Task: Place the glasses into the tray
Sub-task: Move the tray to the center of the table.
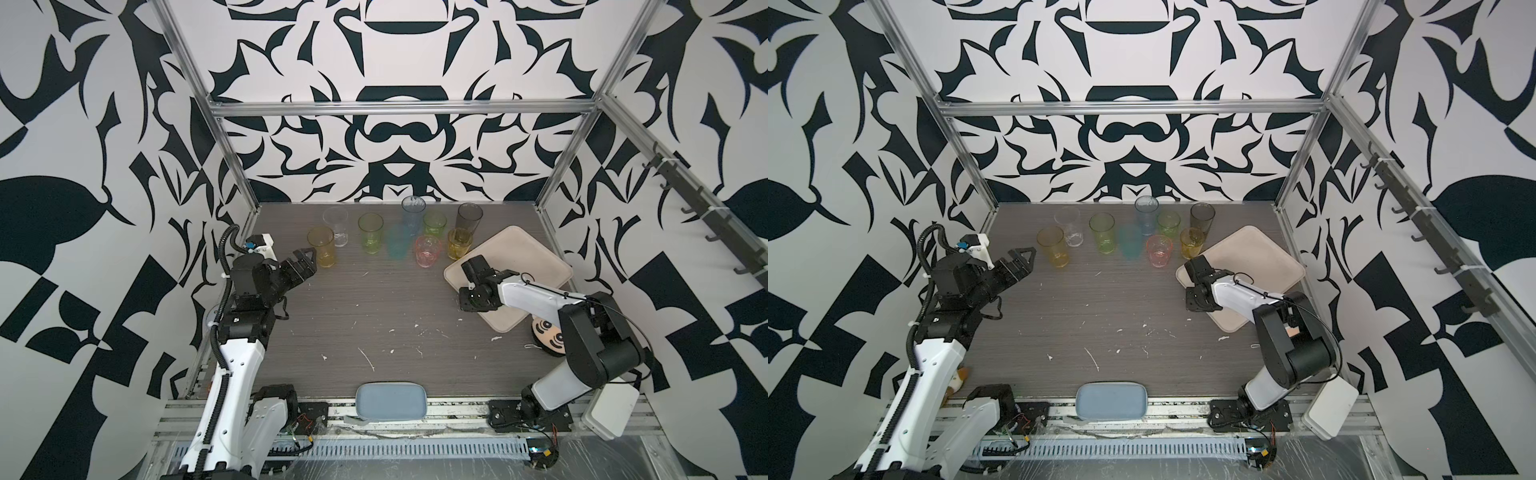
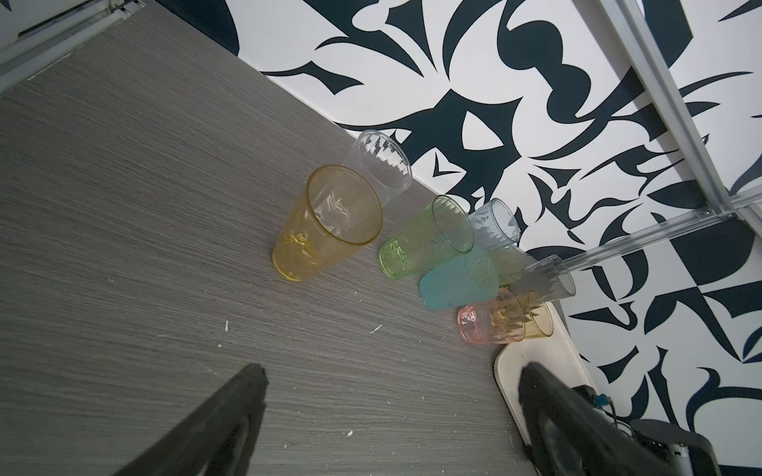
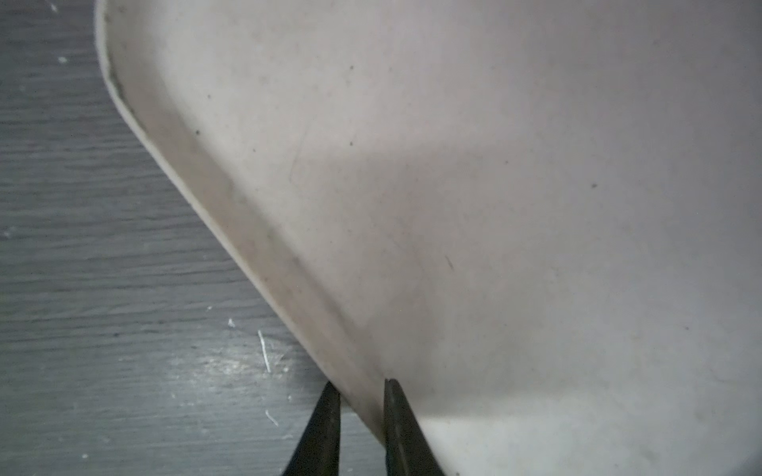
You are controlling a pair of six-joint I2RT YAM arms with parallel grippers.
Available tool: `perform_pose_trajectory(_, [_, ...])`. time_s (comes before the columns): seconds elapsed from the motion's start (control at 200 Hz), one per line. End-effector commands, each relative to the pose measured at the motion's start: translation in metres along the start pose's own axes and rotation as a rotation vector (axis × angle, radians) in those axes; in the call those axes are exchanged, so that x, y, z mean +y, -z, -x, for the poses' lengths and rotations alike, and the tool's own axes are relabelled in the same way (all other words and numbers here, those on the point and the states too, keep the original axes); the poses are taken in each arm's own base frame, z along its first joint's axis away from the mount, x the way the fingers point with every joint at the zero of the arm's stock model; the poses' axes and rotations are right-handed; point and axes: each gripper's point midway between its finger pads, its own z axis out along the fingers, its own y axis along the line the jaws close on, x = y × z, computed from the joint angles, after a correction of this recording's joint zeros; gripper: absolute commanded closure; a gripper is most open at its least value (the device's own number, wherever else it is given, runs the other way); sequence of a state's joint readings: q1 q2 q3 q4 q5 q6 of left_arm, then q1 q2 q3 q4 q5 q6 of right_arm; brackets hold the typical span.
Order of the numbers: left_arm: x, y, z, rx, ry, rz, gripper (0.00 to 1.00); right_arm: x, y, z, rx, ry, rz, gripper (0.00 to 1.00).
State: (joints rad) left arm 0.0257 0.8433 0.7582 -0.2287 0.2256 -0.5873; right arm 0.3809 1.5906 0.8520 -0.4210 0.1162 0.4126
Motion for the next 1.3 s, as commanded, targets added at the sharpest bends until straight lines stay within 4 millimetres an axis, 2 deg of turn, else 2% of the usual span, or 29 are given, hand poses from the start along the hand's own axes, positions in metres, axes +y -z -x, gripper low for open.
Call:
perform_pose_trajectory(0.0, [-0.011, 0.007, 0.007, -0.018, -0.003, -0.027, 0.0, 0.006, 0.0, 0.002, 0.011, -0.003, 0.008, 0.79])
perform_pose_trajectory(0.14, [-0.01, 0.01, 0.008, -0.027, -0.009, -0.023, 0.0, 0.011, -0.002, -0.002, 0.017, 0.006, 0.008, 0.81])
perform_pose_trajectory(0.265, [-0.008, 0.01, 0.007, -0.029, -0.01, -0.014, 0.01, 0.019, -0.001, -0.004, 0.02, 0.016, 0.026, 0.91])
perform_pose_trajectory(0.42, [-0.007, 0.011, 0.005, -0.026, -0.008, -0.009, 0.01, 0.024, 0.0, -0.009, 0.025, 0.01, 0.038, 0.92])
perform_pose_trajectory(0.635, [-0.007, 0.013, 0.005, -0.03, -0.004, -0.009, 0.01, 0.044, -0.003, -0.017, 0.035, 0.028, 0.068, 0.93])
perform_pose_trajectory(1.295, [-0.003, 0.018, 0.003, -0.034, -0.021, 0.014, 0.01, 0.137, -0.008, -0.026, 0.04, 0.111, 0.169, 0.96])
